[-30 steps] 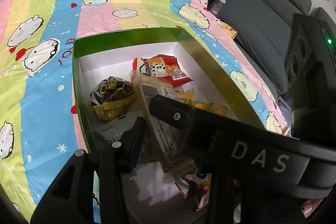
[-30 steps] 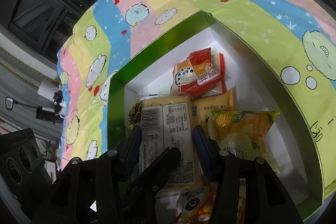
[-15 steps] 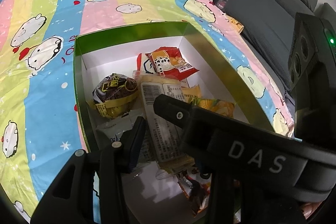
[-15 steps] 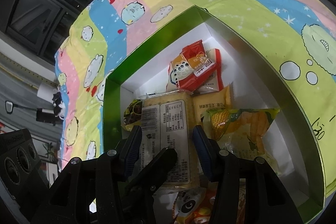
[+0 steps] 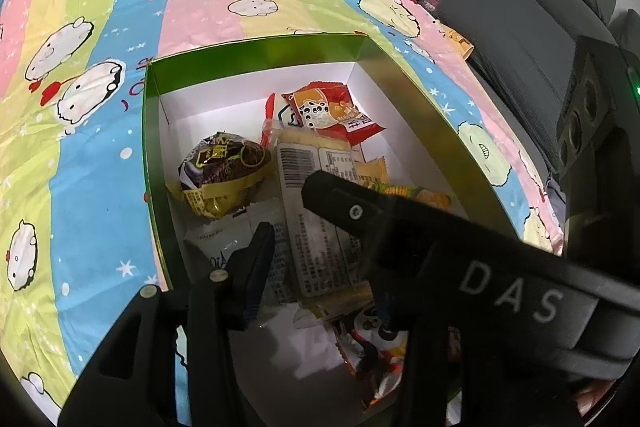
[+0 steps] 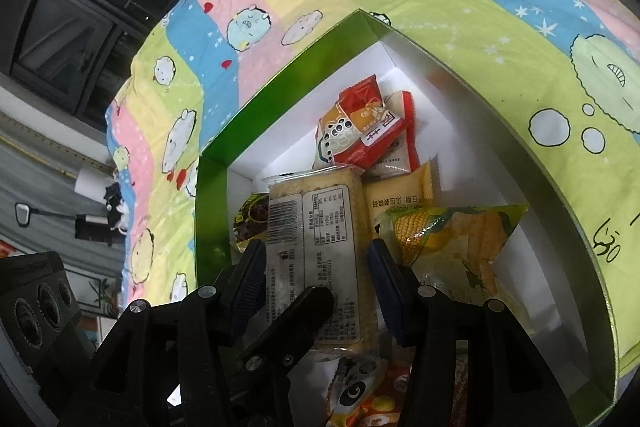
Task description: Organize snacks
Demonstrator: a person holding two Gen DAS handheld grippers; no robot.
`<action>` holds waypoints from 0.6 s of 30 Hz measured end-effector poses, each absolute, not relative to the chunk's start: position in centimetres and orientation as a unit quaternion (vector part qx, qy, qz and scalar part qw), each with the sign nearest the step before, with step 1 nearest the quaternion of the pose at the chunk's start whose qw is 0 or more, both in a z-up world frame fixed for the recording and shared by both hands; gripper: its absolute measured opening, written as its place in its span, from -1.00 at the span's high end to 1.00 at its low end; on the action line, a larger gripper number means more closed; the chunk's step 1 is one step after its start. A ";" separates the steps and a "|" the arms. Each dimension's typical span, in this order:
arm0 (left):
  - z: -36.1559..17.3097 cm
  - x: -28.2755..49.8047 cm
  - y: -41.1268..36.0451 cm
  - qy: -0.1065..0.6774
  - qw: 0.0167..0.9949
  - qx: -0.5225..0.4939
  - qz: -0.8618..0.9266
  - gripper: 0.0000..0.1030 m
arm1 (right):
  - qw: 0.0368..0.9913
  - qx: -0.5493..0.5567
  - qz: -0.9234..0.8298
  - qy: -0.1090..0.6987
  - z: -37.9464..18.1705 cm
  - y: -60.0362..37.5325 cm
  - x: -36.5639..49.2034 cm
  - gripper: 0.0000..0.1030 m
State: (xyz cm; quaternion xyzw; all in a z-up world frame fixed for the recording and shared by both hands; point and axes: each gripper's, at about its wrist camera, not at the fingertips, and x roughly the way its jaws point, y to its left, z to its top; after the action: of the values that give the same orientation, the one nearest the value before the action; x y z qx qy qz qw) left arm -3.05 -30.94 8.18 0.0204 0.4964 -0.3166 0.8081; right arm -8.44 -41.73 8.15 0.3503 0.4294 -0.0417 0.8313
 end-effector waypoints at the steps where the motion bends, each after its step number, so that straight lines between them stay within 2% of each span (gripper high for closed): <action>1: 8.3 -3.1 -30.8 0.498 0.807 0.017 -0.317 0.13 | 0.832 0.349 -0.041 0.428 8.3 -41.7 -8.5 -0.05; 5: 8.9 -3.4 -30.3 0.501 0.807 0.002 -0.315 0.12 | 0.838 0.349 -0.039 0.418 9.0 -41.7 -9.1 -0.05; 8: 10.1 -4.1 -29.9 0.482 0.820 0.010 -0.308 -0.02 | 0.845 0.349 -0.032 0.404 9.9 -41.5 -9.6 -0.12; 13: 12.3 -5.1 -29.0 0.440 0.849 0.028 -0.292 -0.41 | 0.864 0.339 -0.027 0.370 12.0 -41.1 -10.9 -0.28; 18: 14.6 -6.4 -27.9 0.380 0.884 0.055 -0.266 -0.77 | 0.887 0.314 -0.036 0.337 14.4 -40.2 -12.3 -0.54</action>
State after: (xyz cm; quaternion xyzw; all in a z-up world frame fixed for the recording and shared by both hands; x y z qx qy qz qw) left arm -6.42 -27.88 14.57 0.0553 0.3797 -0.2655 0.8844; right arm -12.32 -40.20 14.37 0.3137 0.3366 -0.0357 0.8871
